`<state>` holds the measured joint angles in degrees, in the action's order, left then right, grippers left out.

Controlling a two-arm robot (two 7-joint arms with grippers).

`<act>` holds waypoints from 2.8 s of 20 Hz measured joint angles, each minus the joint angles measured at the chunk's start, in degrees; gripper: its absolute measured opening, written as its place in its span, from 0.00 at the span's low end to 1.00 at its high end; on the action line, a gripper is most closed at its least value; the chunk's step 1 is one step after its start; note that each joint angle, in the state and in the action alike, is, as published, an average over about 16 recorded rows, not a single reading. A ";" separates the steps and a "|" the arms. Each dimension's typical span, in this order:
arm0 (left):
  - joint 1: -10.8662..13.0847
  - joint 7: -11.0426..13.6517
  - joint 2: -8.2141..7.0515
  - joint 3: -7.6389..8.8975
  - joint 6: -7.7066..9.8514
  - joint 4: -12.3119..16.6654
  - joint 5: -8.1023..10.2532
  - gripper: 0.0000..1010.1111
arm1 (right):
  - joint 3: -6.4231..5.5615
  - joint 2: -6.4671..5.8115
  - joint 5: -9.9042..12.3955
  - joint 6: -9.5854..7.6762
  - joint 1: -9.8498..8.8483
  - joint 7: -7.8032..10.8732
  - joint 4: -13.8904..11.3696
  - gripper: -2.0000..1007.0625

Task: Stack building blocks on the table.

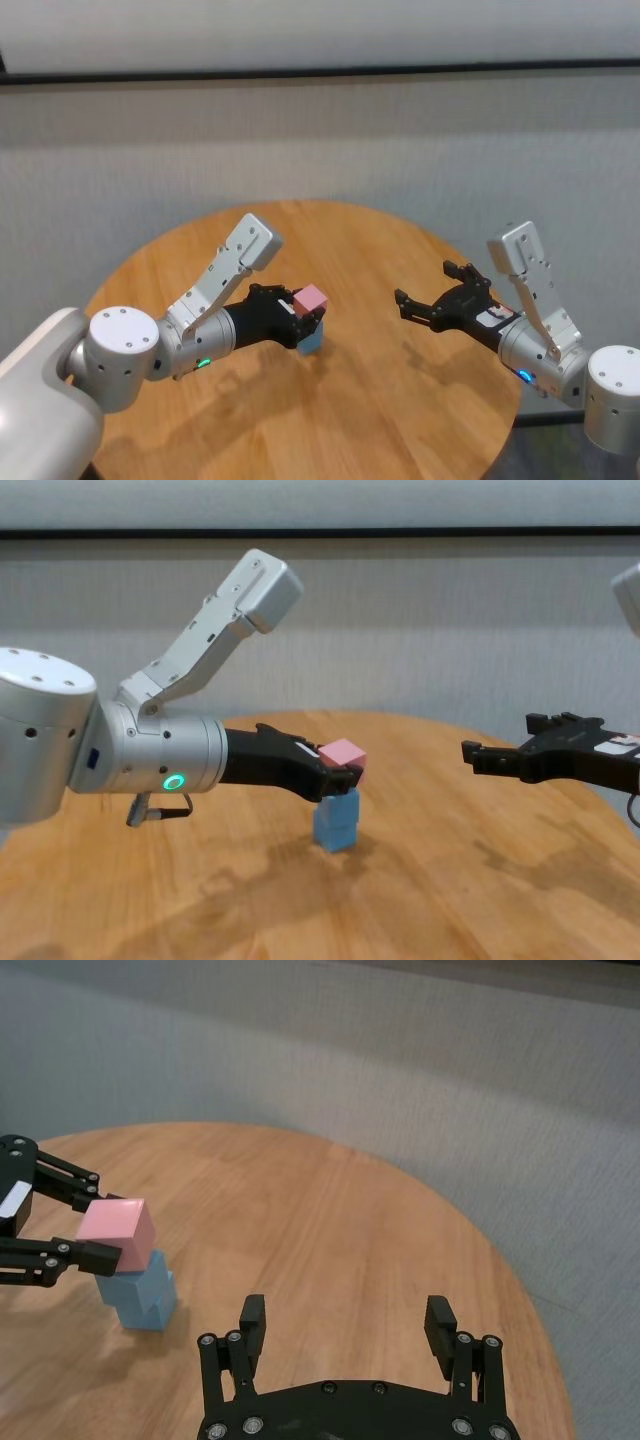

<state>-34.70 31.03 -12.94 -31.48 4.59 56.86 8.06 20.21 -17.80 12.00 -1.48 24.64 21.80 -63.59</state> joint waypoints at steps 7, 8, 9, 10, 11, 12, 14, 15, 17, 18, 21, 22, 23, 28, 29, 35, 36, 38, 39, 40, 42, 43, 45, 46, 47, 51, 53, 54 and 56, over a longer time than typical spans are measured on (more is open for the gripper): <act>-0.40 0.06 0.37 0.09 0.22 -0.66 0.17 0.42 | 0.00 0.00 0.00 0.00 0.00 0.00 0.00 0.99; -0.46 0.06 0.42 0.11 0.24 -0.77 0.21 0.43 | 0.00 0.00 0.00 0.00 0.00 0.00 0.00 0.99; -0.50 0.05 0.47 0.14 0.27 -0.87 0.25 0.45 | 0.00 0.00 0.00 0.00 0.00 0.00 0.00 0.99; -0.55 0.04 0.52 0.17 0.29 -0.97 0.29 0.47 | 0.00 0.00 0.00 0.00 0.00 0.00 0.00 0.99; -0.60 0.03 0.56 0.20 0.30 -1.04 0.33 0.49 | 0.00 0.00 0.00 0.00 0.00 0.00 0.00 0.99; -0.63 0.01 0.59 0.24 0.32 -1.10 0.38 0.51 | 0.00 0.00 0.00 0.00 0.00 0.00 0.00 0.99; -0.66 -0.02 0.63 0.33 0.37 -1.08 0.50 0.56 | 0.00 0.00 0.00 0.00 0.00 0.00 0.00 0.99; -0.65 -0.03 0.63 0.40 0.42 -1.00 0.58 0.59 | 0.00 0.00 0.00 0.00 0.00 0.00 0.00 0.99; -0.51 -0.09 0.52 0.60 0.50 -0.51 0.80 0.66 | 0.00 0.00 0.00 0.00 0.00 0.00 0.00 0.99; -0.38 -0.14 0.41 0.74 0.56 -0.09 0.94 0.69 | 0.00 0.00 0.00 0.00 0.00 0.00 0.00 0.99; 0.17 -0.43 -0.13 1.25 0.80 1.68 1.42 0.79 | 0.00 0.00 0.00 0.00 0.00 0.00 0.00 0.99; 0.38 -0.57 -0.37 1.45 0.90 2.42 1.58 0.82 | 0.00 0.00 0.00 0.00 0.00 0.00 0.00 0.99; 0.62 -0.76 -0.67 1.67 1.02 3.22 1.73 0.85 | 0.00 0.00 0.00 0.00 0.00 0.00 0.00 0.99; 1.97 -2.03 -2.48 3.02 1.68 7.52 2.35 0.94 | 0.00 0.00 0.00 0.00 0.00 0.00 0.00 0.99; 2.25 -2.33 -2.90 3.32 1.81 8.36 2.43 0.96 | 0.00 0.00 0.00 0.00 0.00 0.00 0.00 0.99; 4.00 -4.36 -5.29 5.18 2.16 11.75 2.41 0.99 | 0.00 0.00 0.00 0.00 0.00 0.00 0.00 0.99; 4.29 -4.65 -5.60 5.49 1.94 11.98 2.35 0.99 | 0.00 0.00 0.00 0.00 0.00 0.00 0.00 0.99; 4.85 -5.13 -6.15 6.08 1.43 12.25 2.25 0.99 | 0.00 0.00 0.00 0.00 0.00 0.00 0.00 0.99; 5.10 -5.32 -6.36 6.33 1.17 12.29 2.20 0.99 | 0.00 0.00 0.00 0.00 0.00 0.00 0.00 0.99; 5.35 -5.49 -6.56 6.58 0.90 12.29 2.16 0.99 | 0.00 0.00 0.00 0.00 0.00 0.00 0.00 0.99; 5.78 -5.73 -6.85 7.00 0.40 12.22 2.10 0.99 | 0.00 0.00 0.00 0.00 0.00 0.00 0.00 0.99; 5.97 -5.82 -6.95 7.16 0.16 12.17 2.10 0.99 | 0.00 0.00 0.00 0.00 0.00 0.00 0.00 0.99; 6.31 -5.96 -7.11 7.45 -0.29 12.05 2.09 0.99 | 0.00 0.00 0.00 0.00 0.00 0.00 0.00 0.99; 6.45 -6.01 -7.15 7.57 -0.51 11.98 2.11 0.99 | 0.00 0.00 0.00 0.00 0.00 0.00 0.00 0.99; 6.56 -6.04 -7.17 7.67 -0.72 11.93 2.13 0.99 | 0.00 0.00 0.00 0.00 0.00 0.00 0.00 0.99; 6.75 -6.06 -7.18 7.84 -1.26 11.83 2.22 0.99 | 0.00 0.00 0.00 0.00 0.00 0.00 0.00 0.99; 6.72 -6.06 -7.17 7.81 -1.16 11.82 2.22 0.99 | 0.00 0.00 0.00 0.00 0.00 0.00 0.00 0.99; 6.69 -6.07 -7.16 7.79 -1.09 11.81 2.22 0.99 | 0.00 0.00 0.00 0.00 0.00 0.00 0.00 0.99; 6.64 -6.07 -7.14 7.74 -0.91 11.81 2.21 0.99 | 0.00 0.00 0.00 0.00 0.00 0.00 0.00 0.99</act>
<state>-28.06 24.95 -20.08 -23.73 3.68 68.67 10.27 20.21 -17.80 12.01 -1.48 24.64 21.80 -63.59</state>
